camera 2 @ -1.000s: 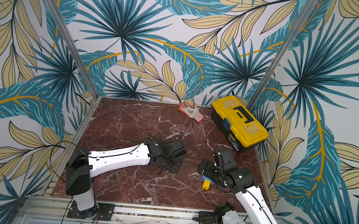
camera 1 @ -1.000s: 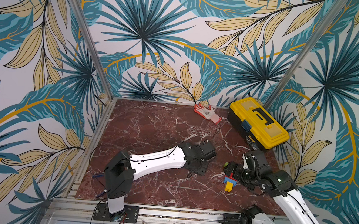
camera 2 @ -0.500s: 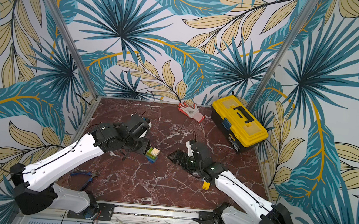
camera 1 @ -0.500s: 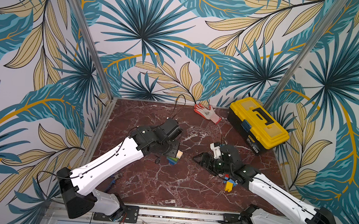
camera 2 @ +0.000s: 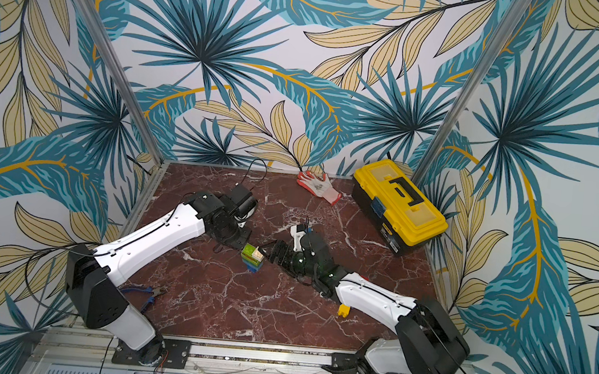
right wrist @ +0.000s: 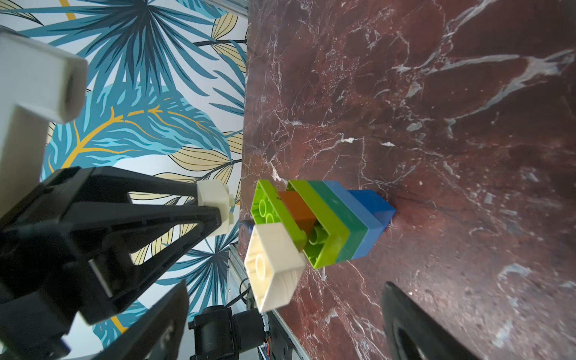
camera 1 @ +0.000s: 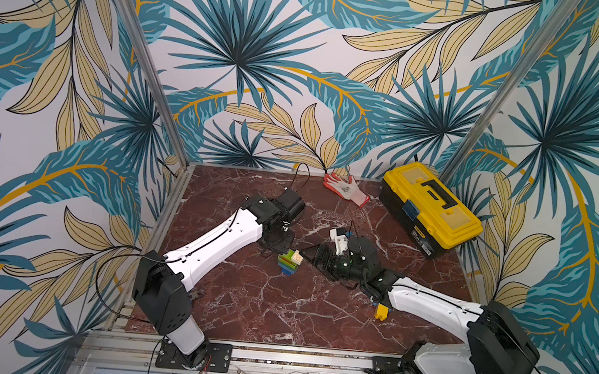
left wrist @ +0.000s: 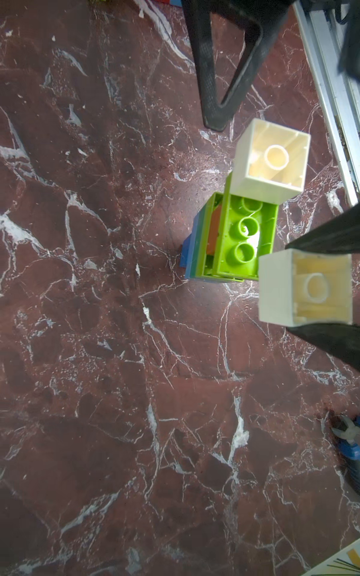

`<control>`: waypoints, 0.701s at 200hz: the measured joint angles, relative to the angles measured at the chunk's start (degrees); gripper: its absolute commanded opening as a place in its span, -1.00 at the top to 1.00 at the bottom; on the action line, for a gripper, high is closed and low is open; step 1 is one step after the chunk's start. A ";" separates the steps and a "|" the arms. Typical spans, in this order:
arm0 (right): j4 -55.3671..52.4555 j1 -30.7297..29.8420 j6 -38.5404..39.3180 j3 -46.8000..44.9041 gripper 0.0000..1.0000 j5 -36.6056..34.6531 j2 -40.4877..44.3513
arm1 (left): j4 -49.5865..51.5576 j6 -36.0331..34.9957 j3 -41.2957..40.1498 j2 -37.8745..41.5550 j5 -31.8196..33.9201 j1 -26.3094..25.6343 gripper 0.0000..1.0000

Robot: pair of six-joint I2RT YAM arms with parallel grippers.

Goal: Assemble a carrot with lego
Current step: Assemble the lego brick with the lego brick.

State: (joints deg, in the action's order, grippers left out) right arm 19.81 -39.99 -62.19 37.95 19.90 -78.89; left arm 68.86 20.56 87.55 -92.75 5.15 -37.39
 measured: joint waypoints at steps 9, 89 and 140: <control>1.38 -0.04 -0.46 0.00 -0.88 0.22 -1.27 | 0.00 -0.63 0.63 -0.44 0.00 0.02 0.43; 9.35 -0.20 -3.85 -0.50 -0.80 1.42 -5.46 | 0.00 -3.76 1.66 -2.49 -0.70 0.44 0.45; 9.92 -0.39 -4.50 -1.11 -0.78 1.64 -5.68 | 0.00 -4.68 1.66 -2.49 -2.29 0.74 0.46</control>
State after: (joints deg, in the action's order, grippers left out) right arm 29.74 -40.38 -66.70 36.84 21.54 -84.58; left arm 68.86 15.88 89.21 -95.24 2.85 -36.64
